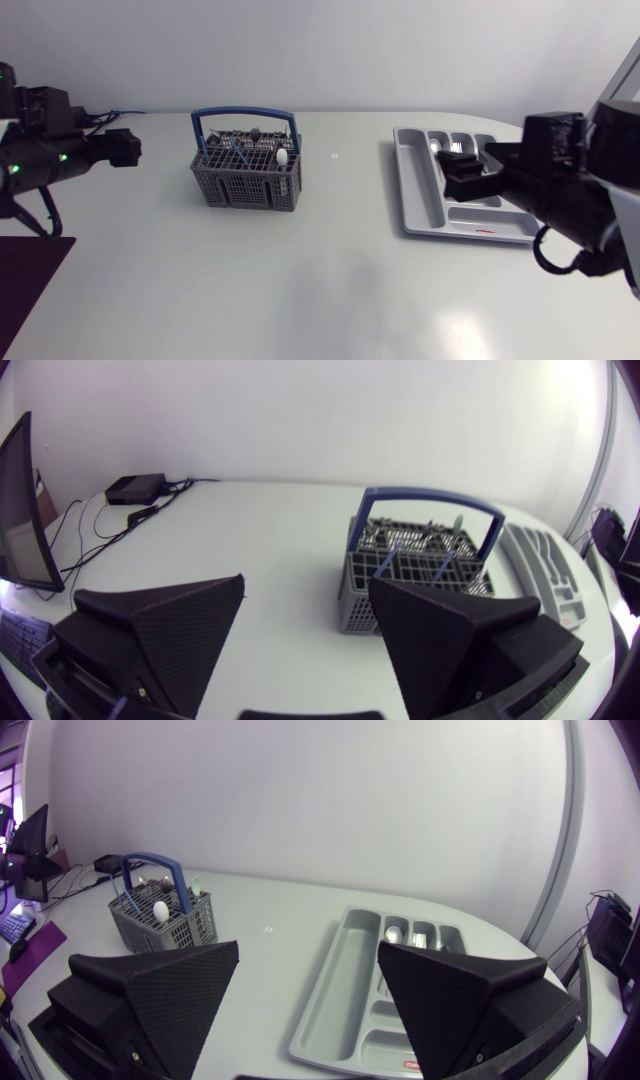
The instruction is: Unload the cutlery basket into the drawer organizer.
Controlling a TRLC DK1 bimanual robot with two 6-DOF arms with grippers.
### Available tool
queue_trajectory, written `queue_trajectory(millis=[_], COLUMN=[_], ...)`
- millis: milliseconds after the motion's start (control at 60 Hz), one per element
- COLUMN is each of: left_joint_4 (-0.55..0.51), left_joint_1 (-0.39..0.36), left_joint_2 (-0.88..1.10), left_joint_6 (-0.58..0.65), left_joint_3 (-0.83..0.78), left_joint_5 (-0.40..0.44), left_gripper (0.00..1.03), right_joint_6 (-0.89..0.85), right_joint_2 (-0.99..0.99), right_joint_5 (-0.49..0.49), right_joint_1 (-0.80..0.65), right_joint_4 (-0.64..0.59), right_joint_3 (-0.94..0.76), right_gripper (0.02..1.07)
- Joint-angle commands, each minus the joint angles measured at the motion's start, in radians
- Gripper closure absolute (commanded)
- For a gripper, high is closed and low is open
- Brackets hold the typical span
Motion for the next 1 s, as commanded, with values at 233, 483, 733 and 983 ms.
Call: queue_trajectory(millis=[233,483,733,983], left_joint_4=[-0.285,-0.259,-0.228,-0.205], left_joint_1=[0.153,0.214,0.223,0.208], left_joint_2=[0.426,0.582,0.765,0.846], left_joint_6=[0.384,0.608,0.658,0.677], left_joint_3=[0.316,0.342,0.440,0.485], left_joint_5=[0.371,0.696,0.854,0.954], left_gripper=[0.13,0.13,0.14,0.20], right_joint_6=[-0.045,-0.175,-0.200,-0.206], right_joint_2=[0.416,0.634,0.772,0.945], right_joint_5=[-0.098,-0.217,-0.279,-0.280], right_joint_1=[0.112,0.121,0.144,0.170], right_joint_4=[-0.139,-0.216,-0.182,-0.132], right_joint_3=[0.300,0.484,0.617,0.781], right_gripper=[0.07,0.07,0.10,0.12])
